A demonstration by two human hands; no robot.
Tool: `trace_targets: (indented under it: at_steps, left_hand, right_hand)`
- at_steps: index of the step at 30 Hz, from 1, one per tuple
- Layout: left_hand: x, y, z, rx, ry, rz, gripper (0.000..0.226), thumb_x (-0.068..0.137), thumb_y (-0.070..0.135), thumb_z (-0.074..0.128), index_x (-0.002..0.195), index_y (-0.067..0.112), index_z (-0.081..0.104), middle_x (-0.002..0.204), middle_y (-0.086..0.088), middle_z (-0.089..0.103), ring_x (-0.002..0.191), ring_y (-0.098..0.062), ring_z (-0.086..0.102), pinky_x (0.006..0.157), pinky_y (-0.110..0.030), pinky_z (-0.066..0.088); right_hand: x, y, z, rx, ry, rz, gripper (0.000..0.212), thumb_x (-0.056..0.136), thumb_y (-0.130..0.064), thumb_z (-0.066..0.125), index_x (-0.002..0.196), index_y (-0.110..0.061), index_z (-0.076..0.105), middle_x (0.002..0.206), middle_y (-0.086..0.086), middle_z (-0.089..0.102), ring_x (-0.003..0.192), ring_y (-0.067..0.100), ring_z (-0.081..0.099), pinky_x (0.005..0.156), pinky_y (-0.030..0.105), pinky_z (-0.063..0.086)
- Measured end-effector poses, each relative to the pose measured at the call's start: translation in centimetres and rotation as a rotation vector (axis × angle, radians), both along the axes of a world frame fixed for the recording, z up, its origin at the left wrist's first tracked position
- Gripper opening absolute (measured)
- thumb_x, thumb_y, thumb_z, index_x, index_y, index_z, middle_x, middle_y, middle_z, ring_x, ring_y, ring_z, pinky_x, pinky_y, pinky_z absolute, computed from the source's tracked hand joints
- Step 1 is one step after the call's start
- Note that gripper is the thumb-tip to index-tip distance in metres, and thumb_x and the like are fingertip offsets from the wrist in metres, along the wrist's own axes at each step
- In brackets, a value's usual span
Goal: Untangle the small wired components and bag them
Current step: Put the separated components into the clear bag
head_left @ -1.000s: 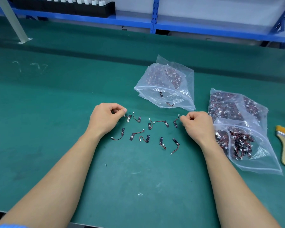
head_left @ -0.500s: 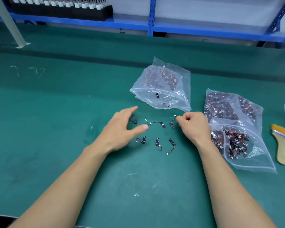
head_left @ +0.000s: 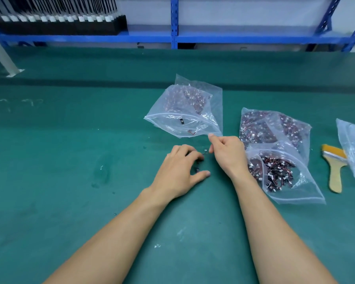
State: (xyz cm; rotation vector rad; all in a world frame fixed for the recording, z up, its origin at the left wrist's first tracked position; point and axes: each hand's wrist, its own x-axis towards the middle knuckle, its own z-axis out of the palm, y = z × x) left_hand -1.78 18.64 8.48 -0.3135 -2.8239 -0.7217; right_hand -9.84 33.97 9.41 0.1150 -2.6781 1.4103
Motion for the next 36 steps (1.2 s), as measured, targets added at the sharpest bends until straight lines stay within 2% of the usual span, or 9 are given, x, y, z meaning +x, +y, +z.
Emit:
trace_targets:
  at_steps: [3,8,12,15,18,22,27,32,36]
  left_hand:
    - [0.7,-1.6,0.0,0.120,0.090,-0.018,0.023,0.086,0.037,0.076,0.103,0.024,0.069,0.107,0.010,0.059,0.101,-0.013,0.047,0.095,-0.039,0.044]
    - [1.6,-5.0,0.3,0.199,0.156,0.075,0.057,0.073,0.064,0.069,0.119,0.031,0.064,0.123,0.018,0.054,0.113,-0.009,0.048,0.101,-0.040,0.042]
    - [1.7,-5.2,0.4,0.017,0.018,0.082,0.084,0.066,0.087,0.055,0.134,0.039,0.053,0.125,0.017,0.048,0.113,-0.009,0.047,0.100,-0.036,0.042]
    - [1.1,-3.9,0.4,-0.186,-0.036,0.051,0.088,0.066,0.093,0.045,0.139,0.044,0.046,0.126,0.013,0.045,0.113,-0.011,0.048,0.095,-0.033,0.043]
    - [0.7,-3.5,0.8,-0.238,-0.025,0.040,0.064,0.075,0.087,0.045,0.124,0.047,0.052,0.119,0.015,0.045,0.101,-0.009,0.054,0.076,-0.030,0.046]
    - [1.1,-3.1,1.1,-0.213,0.012,0.006,0.036,0.090,0.068,0.051,0.113,0.043,0.063,0.111,0.015,0.054,0.089,-0.013,0.062,0.070,-0.033,0.050]
    - [1.7,-3.5,1.5,-0.154,0.081,0.044,0.028,0.092,0.053,0.060,0.113,0.036,0.066,0.110,0.013,0.063,0.093,-0.018,0.063,0.073,-0.035,0.050]
    - [2.2,-4.4,1.4,-0.097,0.141,0.105,0.015,0.085,0.027,0.069,0.099,0.022,0.067,0.089,0.006,0.068,0.083,-0.025,0.063,0.070,-0.039,0.051]
    - [2.3,-4.7,1.2,0.034,0.142,0.165,0.015,0.076,0.019,0.078,0.090,0.022,0.072,0.074,0.012,0.069,0.064,-0.010,0.059,0.070,-0.029,0.052]
  right_hand:
    - [0.2,0.1,0.0,0.026,-0.014,0.008,0.056,0.097,-0.048,0.054,0.051,-0.017,0.061,0.037,-0.015,0.047,0.051,0.013,0.047,0.057,0.031,0.034]
    - [1.0,-0.4,0.4,0.126,-0.015,0.021,0.056,0.098,-0.049,0.051,0.053,-0.017,0.061,0.042,-0.024,0.051,0.053,0.008,0.051,0.051,0.027,0.029]
    - [1.7,-0.5,0.6,0.186,-0.010,0.042,0.055,0.098,-0.050,0.050,0.059,-0.014,0.065,0.046,-0.030,0.053,0.060,0.009,0.055,0.053,0.027,0.032]
    - [2.3,-0.4,0.4,0.199,0.018,0.055,0.055,0.098,-0.049,0.050,0.060,-0.012,0.066,0.047,-0.022,0.056,0.062,0.014,0.057,0.055,0.030,0.036]
    - [3.0,-0.1,0.2,0.212,0.064,0.069,0.053,0.098,-0.046,0.052,0.060,-0.011,0.064,0.053,-0.009,0.060,0.064,0.020,0.058,0.060,0.033,0.044]
    - [3.5,0.0,0.2,0.257,0.107,0.074,0.051,0.097,-0.045,0.053,0.059,-0.012,0.063,0.058,0.002,0.064,0.065,0.025,0.059,0.065,0.037,0.049]
    - [3.7,0.2,0.3,0.250,0.134,0.071,0.048,0.095,-0.040,0.056,0.058,-0.011,0.061,0.059,0.003,0.065,0.065,0.026,0.060,0.067,0.039,0.051]
    - [3.8,-0.1,0.2,0.250,0.118,0.075,0.046,0.094,-0.039,0.056,0.059,-0.011,0.064,0.059,0.000,0.065,0.065,0.023,0.061,0.066,0.035,0.051]
    - [3.7,-0.1,0.1,0.249,0.094,0.071,0.045,0.094,-0.040,0.056,0.059,-0.012,0.064,0.057,-0.002,0.064,0.063,0.020,0.060,0.064,0.032,0.048]
